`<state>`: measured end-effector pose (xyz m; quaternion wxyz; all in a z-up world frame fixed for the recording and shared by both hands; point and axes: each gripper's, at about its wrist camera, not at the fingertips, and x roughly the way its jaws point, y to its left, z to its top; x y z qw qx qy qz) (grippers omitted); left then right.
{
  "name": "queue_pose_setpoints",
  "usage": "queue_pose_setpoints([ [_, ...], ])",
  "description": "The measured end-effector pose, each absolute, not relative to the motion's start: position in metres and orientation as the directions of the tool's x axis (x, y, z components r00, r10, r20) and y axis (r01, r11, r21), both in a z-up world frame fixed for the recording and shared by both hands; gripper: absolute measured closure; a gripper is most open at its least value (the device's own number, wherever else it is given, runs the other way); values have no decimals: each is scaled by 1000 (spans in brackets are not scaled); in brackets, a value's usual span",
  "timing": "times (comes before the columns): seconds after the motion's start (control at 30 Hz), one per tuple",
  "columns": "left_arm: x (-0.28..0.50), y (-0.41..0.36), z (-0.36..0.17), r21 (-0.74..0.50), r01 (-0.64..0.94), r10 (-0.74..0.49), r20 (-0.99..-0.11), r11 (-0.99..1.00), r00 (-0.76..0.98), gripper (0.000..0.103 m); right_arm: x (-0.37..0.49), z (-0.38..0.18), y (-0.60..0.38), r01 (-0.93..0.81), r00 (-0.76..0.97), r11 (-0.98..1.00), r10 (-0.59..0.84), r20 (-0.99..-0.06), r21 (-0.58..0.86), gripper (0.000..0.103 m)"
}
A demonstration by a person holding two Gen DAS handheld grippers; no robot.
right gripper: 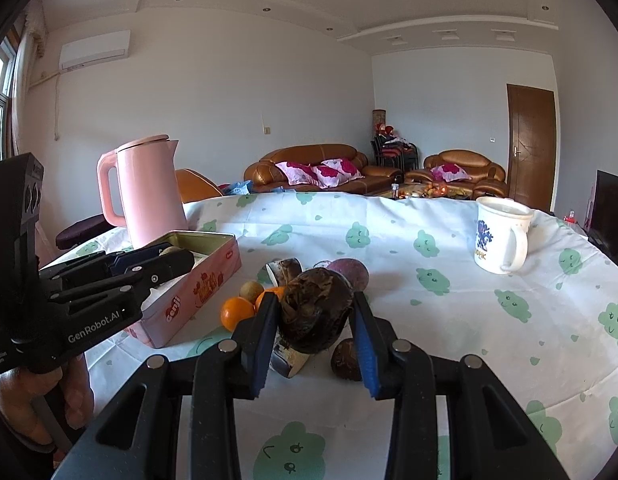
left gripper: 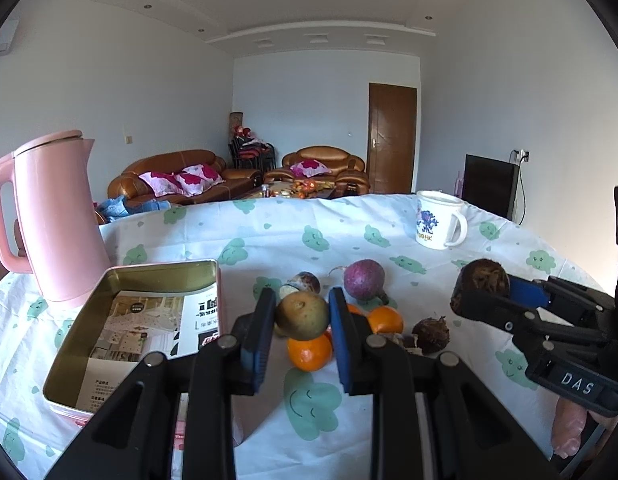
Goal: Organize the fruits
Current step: 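Grasp the brown hairy taro with the right tool and lift it while the left tool holds the fruit, then carry both items over the tin box and open both tools to drop them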
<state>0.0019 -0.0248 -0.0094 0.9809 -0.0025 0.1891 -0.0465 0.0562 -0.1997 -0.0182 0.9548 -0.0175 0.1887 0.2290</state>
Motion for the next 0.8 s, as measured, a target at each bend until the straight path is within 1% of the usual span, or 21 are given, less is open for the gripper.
queue_pose_setpoints([
  [0.43, -4, -25, -6, 4, 54, -50, -326, 999, 944, 75, 52, -11, -196, -441, 847, 897, 423, -321, 17, 65],
  [0.63, 0, -11, -5, 8, 13, -10, -339, 1000, 941, 75, 62, -8, -188, -465, 826, 884, 448, -341, 34, 65],
  [0.8, 7, 8, -3, 13, -44, 46, -372, 999, 927, 75, 70, 0, -169, -508, 802, 861, 482, -352, 22, 65],
])
